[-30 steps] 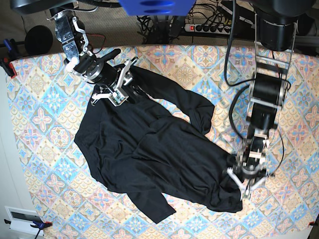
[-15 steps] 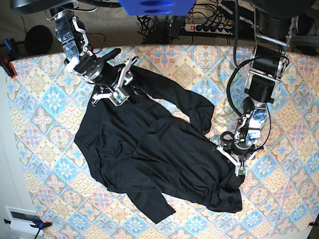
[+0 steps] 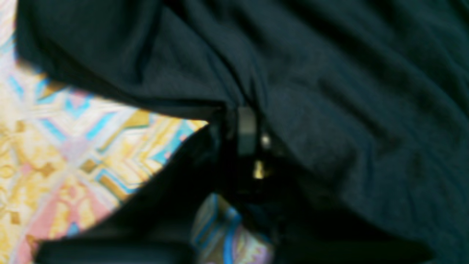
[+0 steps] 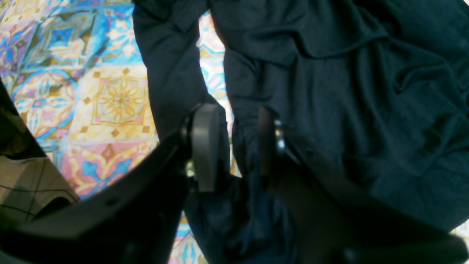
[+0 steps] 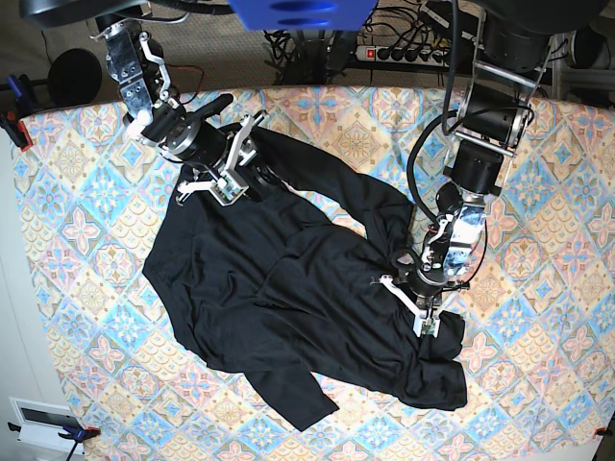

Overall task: Layout the t-shirt on the table in an organized manner, then fold the t-shirt properly
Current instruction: 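Pull the shirt apart with both grippers, stretching it across the table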

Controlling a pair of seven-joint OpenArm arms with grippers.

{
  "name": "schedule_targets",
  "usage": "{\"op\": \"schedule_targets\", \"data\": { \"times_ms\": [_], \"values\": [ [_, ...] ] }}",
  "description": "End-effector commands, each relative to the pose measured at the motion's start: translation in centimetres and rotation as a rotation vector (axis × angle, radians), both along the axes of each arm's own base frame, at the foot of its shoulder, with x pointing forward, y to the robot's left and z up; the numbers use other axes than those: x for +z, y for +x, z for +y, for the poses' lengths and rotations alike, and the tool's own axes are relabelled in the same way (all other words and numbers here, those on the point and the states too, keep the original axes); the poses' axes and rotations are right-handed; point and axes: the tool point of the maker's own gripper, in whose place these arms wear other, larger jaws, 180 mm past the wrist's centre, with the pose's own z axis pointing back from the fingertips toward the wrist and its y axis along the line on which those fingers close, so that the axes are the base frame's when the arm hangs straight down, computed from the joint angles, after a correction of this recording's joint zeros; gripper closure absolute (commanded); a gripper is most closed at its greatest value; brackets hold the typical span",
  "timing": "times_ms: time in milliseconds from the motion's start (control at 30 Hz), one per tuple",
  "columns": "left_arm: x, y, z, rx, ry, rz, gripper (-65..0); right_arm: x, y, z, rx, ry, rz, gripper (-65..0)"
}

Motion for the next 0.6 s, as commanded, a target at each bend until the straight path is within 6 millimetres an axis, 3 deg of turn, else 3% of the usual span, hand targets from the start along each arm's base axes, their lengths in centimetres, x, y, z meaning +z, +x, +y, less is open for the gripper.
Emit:
{"op": "schedule_targets", "data": {
  "times_ms": [0, 133, 333, 467, 567],
  "values": [
    [2.4, 1.4, -0.2, 0.006, -0.035, -0.053, 0.0, 1.3, 0.5, 0.1, 0.005, 0.025, -0.043, -17.8],
    [7.7, 0.7, 2.5, 0.049, -0.082, -0.2, 0.0, 1.4, 0.6, 0.0, 0.002, 0.024, -0.046, -17.8],
    [13.7, -3.9, 2.8, -0.005, -0.072, -0.298, 0.0, 1.8, 1.6, -1.3, -0.035, 0.013, -0.067, -17.7],
    [15.3, -7.9, 2.3, -0.07, -0.017, -0.313, 0.0, 1.9, 1.7, -1.4, -0.038, 0.012, -0.069, -17.7],
    [14.1, -10.8, 2.7, -0.104, 0.034, -0.262, 0.0, 1.9, 1.7, -1.4, -0.038, 0.011, -0.07, -17.7]
  ]
}}
